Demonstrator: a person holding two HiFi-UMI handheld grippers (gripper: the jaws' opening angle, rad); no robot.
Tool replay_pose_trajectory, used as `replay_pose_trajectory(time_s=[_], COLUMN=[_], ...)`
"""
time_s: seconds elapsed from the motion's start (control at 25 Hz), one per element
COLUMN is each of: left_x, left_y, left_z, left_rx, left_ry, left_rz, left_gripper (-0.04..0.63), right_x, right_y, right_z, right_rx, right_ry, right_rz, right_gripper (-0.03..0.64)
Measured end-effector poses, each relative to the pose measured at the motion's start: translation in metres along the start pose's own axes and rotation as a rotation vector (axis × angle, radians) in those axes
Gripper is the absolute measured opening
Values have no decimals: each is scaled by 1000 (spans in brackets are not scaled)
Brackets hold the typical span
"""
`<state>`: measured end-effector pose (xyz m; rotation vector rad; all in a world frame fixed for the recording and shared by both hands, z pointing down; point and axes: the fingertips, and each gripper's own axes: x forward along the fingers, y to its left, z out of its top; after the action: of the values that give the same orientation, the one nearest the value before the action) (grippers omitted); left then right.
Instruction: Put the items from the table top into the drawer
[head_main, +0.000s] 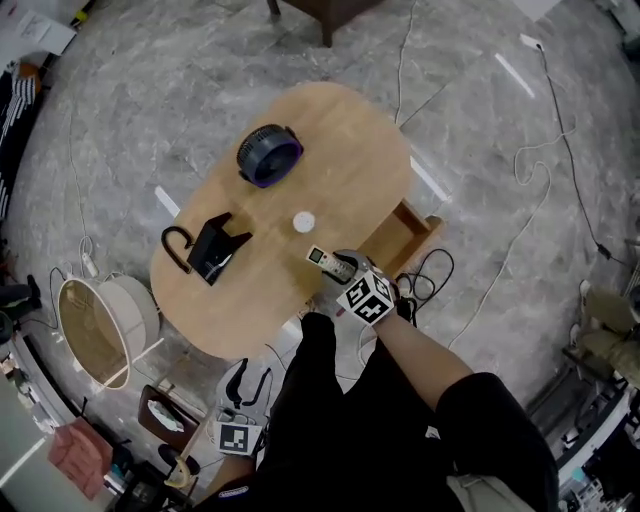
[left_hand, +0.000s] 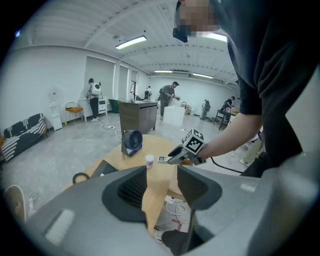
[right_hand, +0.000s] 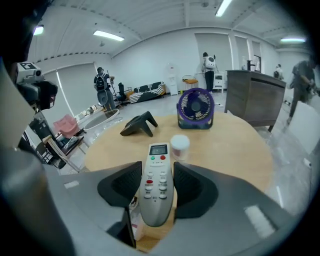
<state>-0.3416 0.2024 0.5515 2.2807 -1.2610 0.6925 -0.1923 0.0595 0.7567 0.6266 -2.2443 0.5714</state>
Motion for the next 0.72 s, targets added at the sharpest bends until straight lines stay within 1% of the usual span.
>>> replay_pose_trajectory(time_s=[0.16,0.4,0.48,0.56,0.72], left_x=[20,40,43,49,58], left_y=[-24,-44,-50,-55,-60], left_z=[10,18,18,21,27], left_rx=[42,70,88,106,109], left_ry=[9,23,43,45,46], left_rz=[-48,-91,-110,-123,-127], left_gripper=[196,196,196,196,196], right_x=[-35,-74,-84,-91,-92], right_y=[-33,-78,-87,-99,-124], right_z=[-31,-76,-96,-114,-148], right_rx=[59,140,179,208,261], right_ry=[-11,-21,-8,11,58], right_rz=[-63,-171,-196,-217,-257], right_gripper=[225,225,225,225,225])
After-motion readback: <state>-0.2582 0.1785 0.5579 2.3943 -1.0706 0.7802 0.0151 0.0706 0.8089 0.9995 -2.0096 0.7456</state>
